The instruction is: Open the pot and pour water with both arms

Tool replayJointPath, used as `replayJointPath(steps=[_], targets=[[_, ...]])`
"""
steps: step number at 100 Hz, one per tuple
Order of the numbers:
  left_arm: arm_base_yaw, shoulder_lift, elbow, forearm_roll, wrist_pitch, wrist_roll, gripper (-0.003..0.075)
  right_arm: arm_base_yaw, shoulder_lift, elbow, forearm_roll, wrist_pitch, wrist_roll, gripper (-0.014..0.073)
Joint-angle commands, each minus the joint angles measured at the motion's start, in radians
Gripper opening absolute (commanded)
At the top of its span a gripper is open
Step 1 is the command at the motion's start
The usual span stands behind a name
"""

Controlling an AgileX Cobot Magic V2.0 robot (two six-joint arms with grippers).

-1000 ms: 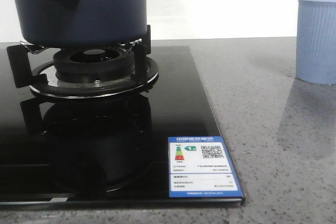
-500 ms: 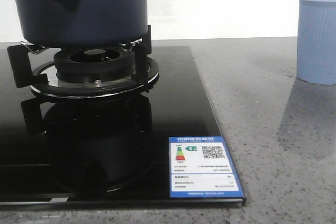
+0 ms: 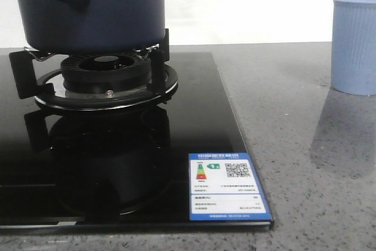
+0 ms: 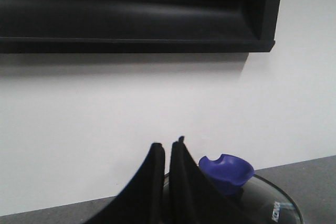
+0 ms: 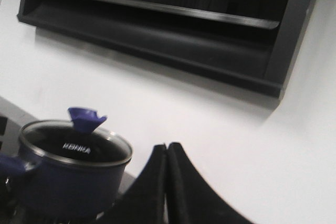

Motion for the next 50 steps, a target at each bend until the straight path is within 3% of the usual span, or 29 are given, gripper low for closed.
replayJointPath(steps=[1,28,50], targets=[[0.004,-0.091,0.079,-0.002,-0.100,-0.004,-0.0016,0.001,-0.045,0.044,0.011,-0.004,0.016,-0.0067],[0.004,-0.349,0.331,-0.040,-0.087,-0.004,-0.0016,0.001,-0.186,0.272,0.011,0.087,0.016,-0.0067],[0.004,-0.410,0.375,-0.046,-0.090,-0.004,-0.0016,0.001,-0.201,0.345,0.011,0.092,0.018,-0.0067]])
